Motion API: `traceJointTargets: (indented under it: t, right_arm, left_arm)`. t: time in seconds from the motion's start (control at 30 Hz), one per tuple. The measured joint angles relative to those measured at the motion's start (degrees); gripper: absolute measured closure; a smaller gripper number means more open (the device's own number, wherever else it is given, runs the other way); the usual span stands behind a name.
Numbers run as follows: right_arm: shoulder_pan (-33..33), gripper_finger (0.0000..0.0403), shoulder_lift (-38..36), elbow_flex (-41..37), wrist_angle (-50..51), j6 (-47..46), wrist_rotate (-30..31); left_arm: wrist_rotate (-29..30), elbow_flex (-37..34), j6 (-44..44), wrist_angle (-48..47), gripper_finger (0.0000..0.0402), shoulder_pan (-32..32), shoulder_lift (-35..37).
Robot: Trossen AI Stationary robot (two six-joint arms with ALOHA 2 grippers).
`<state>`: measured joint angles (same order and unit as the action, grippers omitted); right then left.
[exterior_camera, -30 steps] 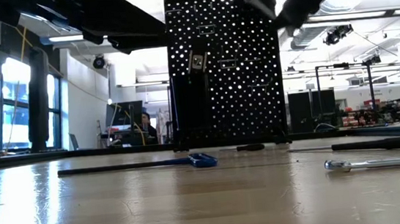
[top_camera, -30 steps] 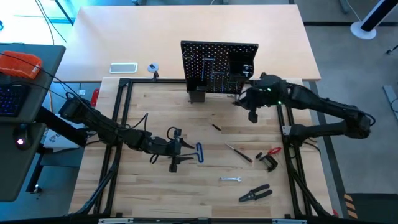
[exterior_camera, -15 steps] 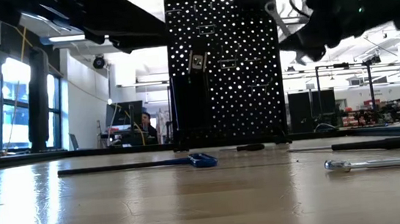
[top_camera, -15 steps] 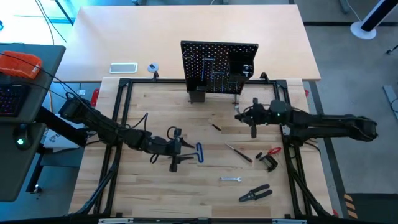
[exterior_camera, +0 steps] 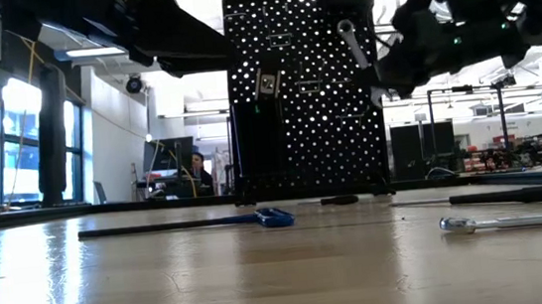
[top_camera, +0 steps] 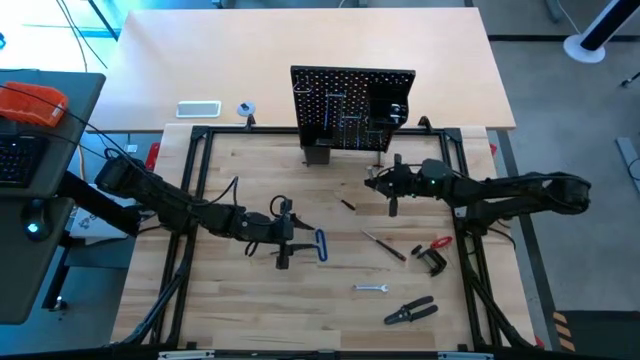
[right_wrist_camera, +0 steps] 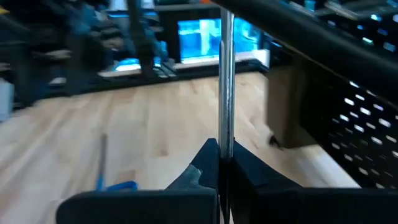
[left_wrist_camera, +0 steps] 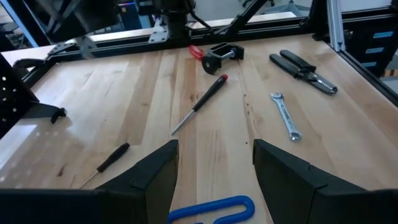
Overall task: Hang tools onto peg board
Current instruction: Hang the left wrench on the pegboard
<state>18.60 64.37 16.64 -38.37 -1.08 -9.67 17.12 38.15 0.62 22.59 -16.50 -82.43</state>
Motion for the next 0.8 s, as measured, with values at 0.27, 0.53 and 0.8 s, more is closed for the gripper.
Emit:
traceJointTargets:
  t: [0.27, 0.53, 0.8]
  right_arm:
    - [1.68, 0.0401, 6.57, 0.02, -9.42, -0.57, -1.9]
    - [4.2, 0.0401, 13.23, 2.31, -12.36, -1.05, -3.01]
    - [6.77, 0.0401, 16.24, 4.39, -13.63, -1.98, -3.87]
  left_arm:
    - [-0.08, 0.0, 0.06, 0.16, 0.0205, -0.01, -0.51]
    - [-0.09, 0.0, 0.05, 0.43, 0.0205, -0.01, -0.57]
    - [-0.09, 0.0, 0.04, 0.07, 0.0205, -0.01, -0.59]
